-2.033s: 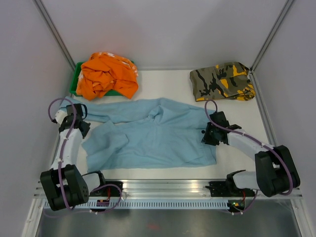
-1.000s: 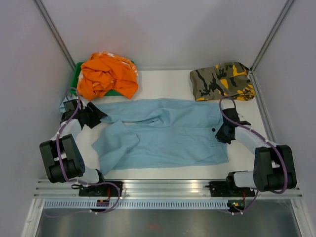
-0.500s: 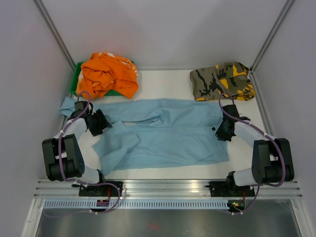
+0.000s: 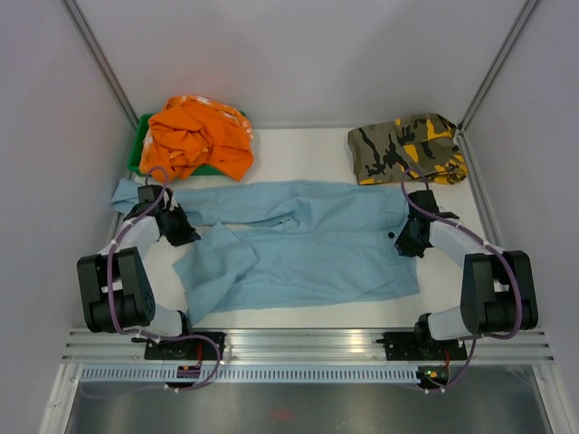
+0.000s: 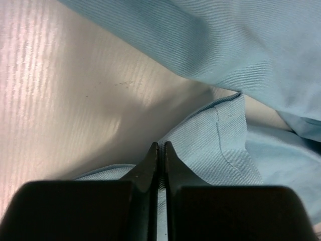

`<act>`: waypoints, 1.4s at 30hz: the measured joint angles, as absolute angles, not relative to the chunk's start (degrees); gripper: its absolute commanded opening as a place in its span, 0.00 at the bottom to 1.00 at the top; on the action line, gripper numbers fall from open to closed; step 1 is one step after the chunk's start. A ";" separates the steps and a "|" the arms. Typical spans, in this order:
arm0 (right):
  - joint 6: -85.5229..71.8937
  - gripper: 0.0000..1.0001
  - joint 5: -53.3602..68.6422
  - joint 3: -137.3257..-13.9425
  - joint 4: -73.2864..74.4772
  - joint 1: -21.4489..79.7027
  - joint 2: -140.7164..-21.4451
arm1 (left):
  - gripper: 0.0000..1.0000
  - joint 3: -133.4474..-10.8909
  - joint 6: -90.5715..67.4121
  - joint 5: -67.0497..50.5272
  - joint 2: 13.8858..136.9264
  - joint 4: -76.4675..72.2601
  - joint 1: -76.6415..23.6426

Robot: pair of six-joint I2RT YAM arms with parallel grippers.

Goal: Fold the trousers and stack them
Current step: Flatten the trousers out

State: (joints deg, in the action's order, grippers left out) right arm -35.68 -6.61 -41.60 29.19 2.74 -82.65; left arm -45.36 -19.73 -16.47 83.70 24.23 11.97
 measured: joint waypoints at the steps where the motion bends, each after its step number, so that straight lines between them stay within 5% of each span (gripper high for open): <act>1: -35.68 0.00 -6.61 -41.60 29.19 2.68 -82.63 | 0.02 -45.45 -19.73 -15.84 83.68 24.49 11.97; 8: -36.01 0.00 -5.43 -41.41 29.02 -0.58 -82.19 | 0.02 -49.80 -23.05 1.72 75.99 33.34 13.21; 14: -35.68 0.00 -8.99 -40.82 27.90 -8.58 -81.45 | 0.02 -59.79 -27.99 17.96 73.12 36.27 26.39; 24: -33.15 0.00 -8.99 -40.03 25.85 -20.29 -81.45 | 0.02 -58.85 -29.36 25.65 75.72 33.82 37.21; 26: -31.51 0.08 -7.16 -40.05 25.65 -20.69 -80.99 | 0.02 -58.87 -29.41 27.22 76.16 33.36 37.21; 28: -29.65 0.36 -3.75 -40.07 25.56 -20.62 -79.37 | 0.16 -58.98 -29.71 28.88 76.79 33.87 37.23; 30: -27.24 0.62 -1.32 -40.40 25.91 -19.99 -76.77 | 0.65 -58.98 -30.72 31.11 77.01 34.92 37.19; 31: -26.39 0.67 -0.56 -40.91 26.26 -19.33 -75.33 | 0.91 -59.07 -31.64 32.12 76.90 35.59 37.19; 32: -25.23 0.72 -0.01 -41.56 26.48 -18.39 -74.04 | 0.99 -59.13 -32.36 33.01 76.55 36.21 37.21; 42: -19.40 0.77 0.45 -43.44 27.40 -0.86 -72.29 | 1.00 -70.39 -33.06 12.47 67.90 35.24 32.58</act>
State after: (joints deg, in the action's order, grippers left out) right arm -19.40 0.45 -43.44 27.40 -0.86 -72.29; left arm -70.39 -33.06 12.47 67.90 35.24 32.58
